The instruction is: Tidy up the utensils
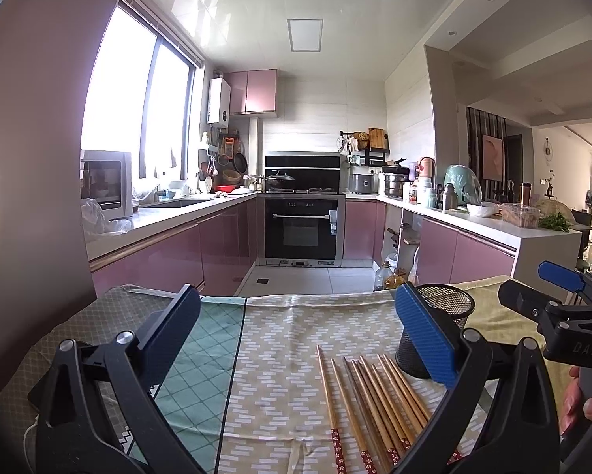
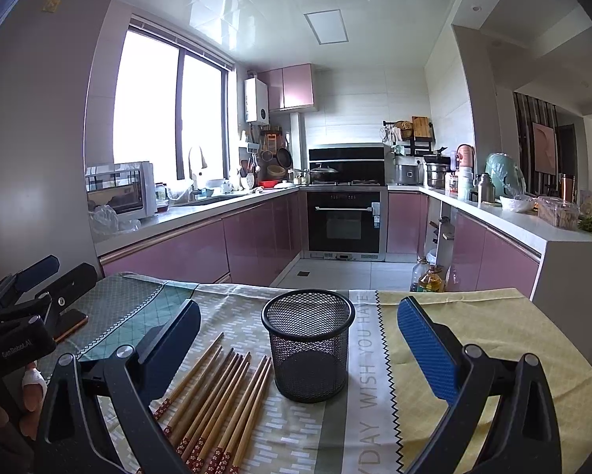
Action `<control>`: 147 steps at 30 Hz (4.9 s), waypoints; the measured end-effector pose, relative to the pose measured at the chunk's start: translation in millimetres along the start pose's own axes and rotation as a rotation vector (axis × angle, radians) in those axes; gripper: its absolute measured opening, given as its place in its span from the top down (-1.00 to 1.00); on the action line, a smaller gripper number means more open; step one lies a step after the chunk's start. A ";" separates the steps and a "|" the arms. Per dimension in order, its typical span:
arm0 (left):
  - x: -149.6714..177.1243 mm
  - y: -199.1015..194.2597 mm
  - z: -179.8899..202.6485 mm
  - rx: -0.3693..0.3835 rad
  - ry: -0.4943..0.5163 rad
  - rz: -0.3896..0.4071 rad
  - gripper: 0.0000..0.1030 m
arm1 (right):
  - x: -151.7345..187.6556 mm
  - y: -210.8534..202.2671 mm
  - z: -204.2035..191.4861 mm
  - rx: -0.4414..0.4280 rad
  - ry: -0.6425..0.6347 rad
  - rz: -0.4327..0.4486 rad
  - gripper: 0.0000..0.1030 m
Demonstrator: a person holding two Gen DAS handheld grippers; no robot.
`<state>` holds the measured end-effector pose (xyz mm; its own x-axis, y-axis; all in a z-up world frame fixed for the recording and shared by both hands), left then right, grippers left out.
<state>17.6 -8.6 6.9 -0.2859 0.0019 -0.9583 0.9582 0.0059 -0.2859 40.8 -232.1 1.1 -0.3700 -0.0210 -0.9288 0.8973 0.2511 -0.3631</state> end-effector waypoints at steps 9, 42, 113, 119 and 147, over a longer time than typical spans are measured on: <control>-1.9 -1.1 0.4 0.002 -0.001 0.005 -0.89 | 0.2 0.0 0.0 0.000 -0.001 0.001 -0.88; -1.9 -1.4 0.0 0.001 -0.004 0.008 -0.89 | 0.1 2.6 0.1 0.004 0.003 0.002 -0.88; 82.3 117.6 11.3 0.154 0.192 -0.601 -0.24 | 84.1 112.1 -30.9 -0.188 -0.066 -0.656 0.48; 92.2 137.0 15.8 0.179 0.198 -0.678 0.02 | 83.2 120.1 -35.9 -0.169 -0.099 -0.672 0.55; 33.3 115.5 7.9 0.346 -0.002 -0.599 0.85 | 26.1 70.2 -8.6 -0.393 0.038 -0.467 0.89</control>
<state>118.8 -15.7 -58.1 -0.7665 0.0961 -0.6351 0.5820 -0.3144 -0.7500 92.0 -206.8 -47.9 -0.7174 -0.1822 -0.6724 0.4851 0.5622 -0.6698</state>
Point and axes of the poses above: each gripper's, at about its wrist camera, not at the fingertips, and y roughly the way its jaws point, z to its right, x to its underside, the point moved 4 cm from there along y, roughly the way its jaws point, and after that the axes turned 8 degrees about -z, right-handed, at the moved point
